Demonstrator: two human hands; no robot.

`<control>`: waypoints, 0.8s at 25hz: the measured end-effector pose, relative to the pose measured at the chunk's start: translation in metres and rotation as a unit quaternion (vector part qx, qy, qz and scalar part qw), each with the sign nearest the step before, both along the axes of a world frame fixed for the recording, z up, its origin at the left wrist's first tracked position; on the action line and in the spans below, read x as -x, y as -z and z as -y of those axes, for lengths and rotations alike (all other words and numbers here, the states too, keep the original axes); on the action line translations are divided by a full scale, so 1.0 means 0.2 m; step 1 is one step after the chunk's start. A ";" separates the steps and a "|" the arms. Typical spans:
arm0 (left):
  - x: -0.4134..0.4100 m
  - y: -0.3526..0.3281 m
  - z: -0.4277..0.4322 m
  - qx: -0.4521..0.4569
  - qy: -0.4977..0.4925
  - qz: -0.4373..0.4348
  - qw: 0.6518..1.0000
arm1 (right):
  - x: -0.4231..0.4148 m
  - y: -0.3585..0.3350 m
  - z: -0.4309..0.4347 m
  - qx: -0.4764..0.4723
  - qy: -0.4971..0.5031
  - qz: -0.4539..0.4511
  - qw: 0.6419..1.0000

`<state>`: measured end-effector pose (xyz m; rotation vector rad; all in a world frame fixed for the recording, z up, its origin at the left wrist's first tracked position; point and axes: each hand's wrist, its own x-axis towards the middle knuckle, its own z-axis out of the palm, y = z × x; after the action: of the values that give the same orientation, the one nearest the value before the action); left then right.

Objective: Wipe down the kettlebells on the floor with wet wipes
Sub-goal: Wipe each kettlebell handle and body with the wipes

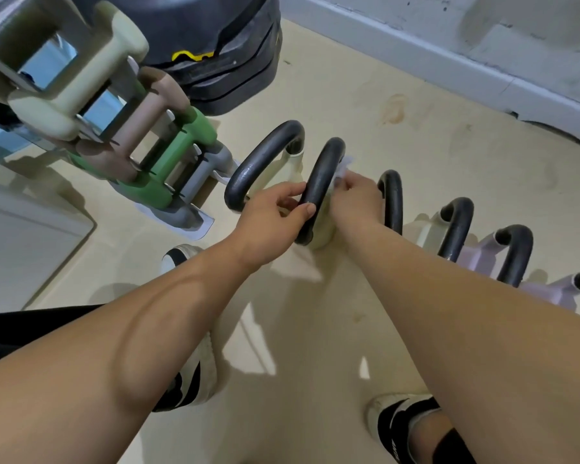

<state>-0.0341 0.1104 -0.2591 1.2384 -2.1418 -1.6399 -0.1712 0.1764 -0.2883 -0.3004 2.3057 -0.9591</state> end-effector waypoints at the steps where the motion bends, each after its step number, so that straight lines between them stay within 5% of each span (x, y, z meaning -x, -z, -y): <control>1: -0.01 0.01 -0.01 0.006 0.001 -0.007 1.000 | -0.02 0.02 0.00 -0.021 -0.063 -0.027 0.997; 5: 0.00 0.00 -0.02 -0.005 -0.005 -0.030 1.000 | -0.14 0.11 -0.10 -0.050 -0.226 -0.066 0.971; 13: -0.01 -0.01 -0.05 -0.011 -0.019 -0.027 0.999 | -0.21 0.04 -0.23 -0.045 -0.208 -0.107 0.971; 18: 0.00 -0.01 -0.06 -0.013 -0.030 -0.032 0.999 | -0.22 -0.06 -0.13 0.020 0.028 -0.013 0.999; 20: 0.00 -0.02 -0.07 -0.015 -0.025 -0.044 0.999 | -0.16 -0.10 -0.05 0.038 0.022 -0.007 0.999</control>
<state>-0.0335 0.1239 -0.2556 1.1961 -2.0252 -1.6793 -0.1395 0.1864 -0.2683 -0.2890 2.3012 -1.0716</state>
